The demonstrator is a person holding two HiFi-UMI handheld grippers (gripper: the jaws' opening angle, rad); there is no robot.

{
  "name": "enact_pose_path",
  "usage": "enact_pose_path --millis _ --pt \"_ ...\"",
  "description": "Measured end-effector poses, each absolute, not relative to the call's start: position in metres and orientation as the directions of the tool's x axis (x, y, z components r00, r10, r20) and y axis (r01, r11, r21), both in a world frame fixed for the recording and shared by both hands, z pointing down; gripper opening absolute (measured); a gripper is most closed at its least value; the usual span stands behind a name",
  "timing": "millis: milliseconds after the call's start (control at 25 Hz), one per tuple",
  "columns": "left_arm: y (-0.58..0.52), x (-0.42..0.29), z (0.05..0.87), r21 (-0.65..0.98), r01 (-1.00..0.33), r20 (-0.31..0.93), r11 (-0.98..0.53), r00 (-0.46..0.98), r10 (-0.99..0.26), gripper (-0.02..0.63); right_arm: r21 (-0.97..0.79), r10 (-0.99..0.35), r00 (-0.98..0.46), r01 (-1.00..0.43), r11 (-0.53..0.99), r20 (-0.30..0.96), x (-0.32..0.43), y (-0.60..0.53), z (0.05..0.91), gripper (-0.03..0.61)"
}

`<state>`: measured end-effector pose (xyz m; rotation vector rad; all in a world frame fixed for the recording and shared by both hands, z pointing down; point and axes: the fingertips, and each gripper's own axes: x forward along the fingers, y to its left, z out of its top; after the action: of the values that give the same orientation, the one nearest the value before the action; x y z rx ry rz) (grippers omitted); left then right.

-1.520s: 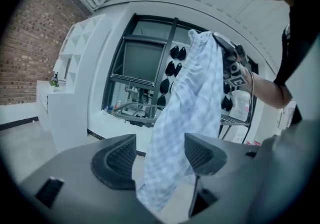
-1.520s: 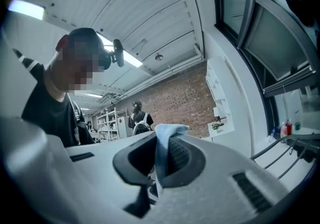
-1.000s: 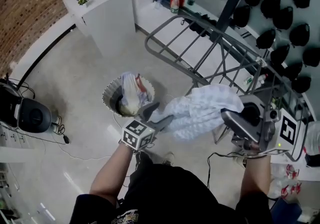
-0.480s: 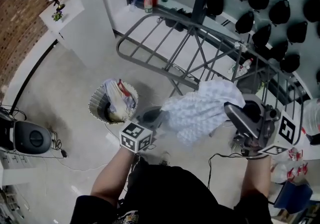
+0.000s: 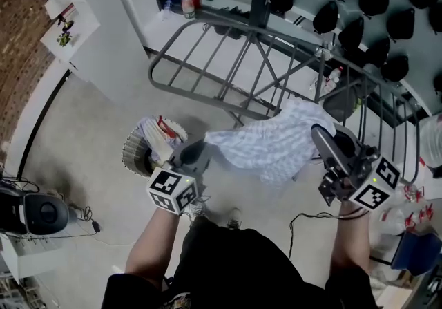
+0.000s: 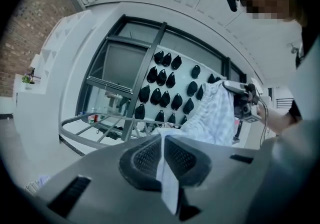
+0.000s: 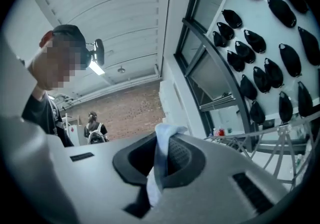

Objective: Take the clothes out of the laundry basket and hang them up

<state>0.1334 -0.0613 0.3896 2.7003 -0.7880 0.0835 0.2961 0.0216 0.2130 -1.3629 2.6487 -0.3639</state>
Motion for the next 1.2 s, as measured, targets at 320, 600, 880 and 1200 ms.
enact_pose_path --millis 320,600,880,1200 --pt "-0.107 0.097 0.324 0.274 -0.516 0.041 -0.812 0.849 -0.526 0.011 -0.324 -0.922 -0.384 -0.878 0.351 0.042 0.298 0.004 0.223 0.011" --pt "-0.148 0.072 0.296 0.250 -0.508 0.001 -0.824 0.852 -0.524 0.011 -0.335 -0.961 -0.276 -0.908 0.250 0.032 0.280 -0.011 0.221 0.011" --pt "-0.177 0.053 0.284 0.196 -0.500 0.010 -0.844 0.861 -0.508 0.011 -0.311 -0.982 -0.189 -0.935 0.172 0.028 0.258 -0.032 0.215 0.011" --pt "-0.208 0.047 0.254 0.175 -0.492 -0.030 -0.853 0.863 -0.504 0.011 -0.296 -0.990 -0.138 -0.946 0.132 0.000 0.248 -0.050 0.202 0.011"
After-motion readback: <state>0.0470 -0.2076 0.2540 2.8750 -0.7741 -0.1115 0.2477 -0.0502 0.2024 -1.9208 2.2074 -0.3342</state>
